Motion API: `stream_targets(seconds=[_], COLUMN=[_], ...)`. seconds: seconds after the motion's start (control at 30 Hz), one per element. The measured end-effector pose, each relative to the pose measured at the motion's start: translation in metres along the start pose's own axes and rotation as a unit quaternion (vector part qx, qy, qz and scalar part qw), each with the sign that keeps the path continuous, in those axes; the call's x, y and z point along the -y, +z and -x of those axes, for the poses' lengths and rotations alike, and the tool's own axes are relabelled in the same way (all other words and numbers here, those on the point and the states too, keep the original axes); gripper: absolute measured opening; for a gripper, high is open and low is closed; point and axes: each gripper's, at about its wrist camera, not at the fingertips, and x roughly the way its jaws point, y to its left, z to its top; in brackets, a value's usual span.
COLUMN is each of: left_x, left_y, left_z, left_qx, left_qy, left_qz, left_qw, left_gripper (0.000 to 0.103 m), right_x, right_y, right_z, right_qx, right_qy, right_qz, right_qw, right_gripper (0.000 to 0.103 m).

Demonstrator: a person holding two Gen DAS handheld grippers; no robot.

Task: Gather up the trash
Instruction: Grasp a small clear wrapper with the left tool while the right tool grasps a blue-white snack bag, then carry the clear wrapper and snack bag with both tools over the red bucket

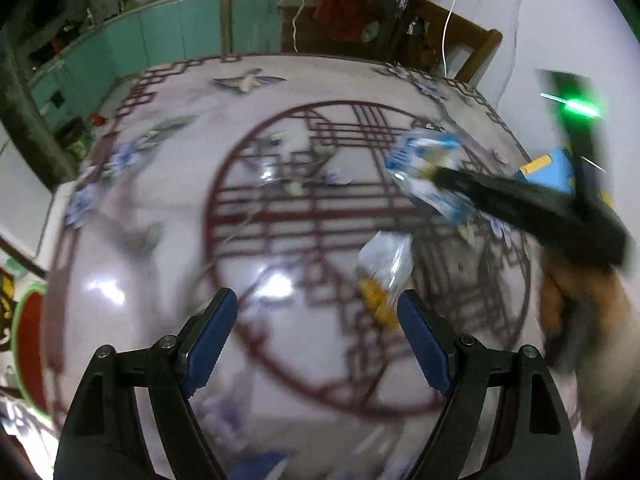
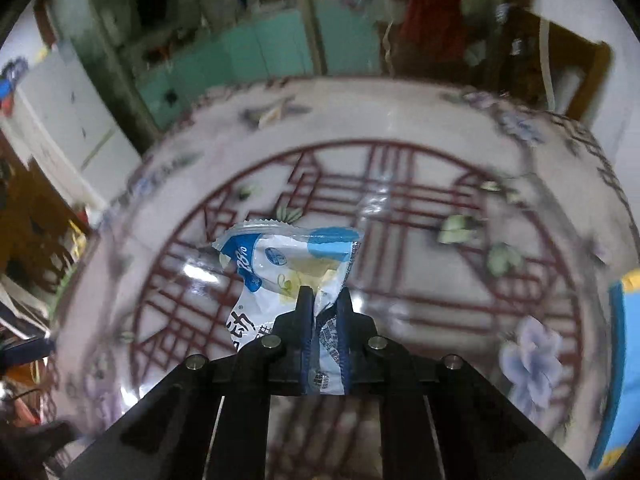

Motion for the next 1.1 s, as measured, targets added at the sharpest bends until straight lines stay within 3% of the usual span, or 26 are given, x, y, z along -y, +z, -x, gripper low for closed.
stream_targets(seconds=[0.13,0.17,0.2,0.23,0.27,0.53,0.67,1.1], left_x=[0.022,0.026,0.027,0.027,0.025,0.018,0.003,-0.035], left_y=[0.006,0.005,0.003,0.001,-0.002,-0.004,-0.002,-0.026], left_z=[-0.039,-0.049,-0.061,-0.068,-0.075,-0.027,0.009,0.08], left_qx=[-0.026,-0.038,-0.053,-0.063,-0.073,-0.022,0.009,0.072], left_qy=[-0.028,-0.037,-0.051,-0.059,-0.062,-0.03,-0.016,0.014], left_qz=[0.006,0.01,0.017,0.025,0.036,0.005,0.027,0.043], left_qw=[0.9992,0.9985,0.9971,0.996,0.9948,0.9993,0.9995,0.9964], left_gripper=[0.08,0.072,0.05,0.035,0.029,0.027,0.027,0.027], right_x=[0.02,0.02,0.023,0.027,0.029,0.032,0.008,-0.062], right_y=[-0.019,-0.02,-0.023,-0.026,-0.031,-0.034,-0.035,-0.048], right_z=[0.033,0.039,0.042,0.046,0.05,0.083,0.091,0.133], right_qx=[0.033,0.035,0.034,0.033,0.037,0.053,0.052,0.075], right_qy=[-0.005,-0.009,-0.014,-0.015,-0.017,0.002,-0.034,-0.013], right_qz=[-0.039,-0.044,-0.05,-0.055,-0.062,-0.098,-0.079,-0.053], right_qw=[0.999,0.998,0.998,0.998,0.997,0.994,0.995,0.996], right_gripper=[0.009,0.009,0.009,0.009,0.009,0.009,0.009,0.009])
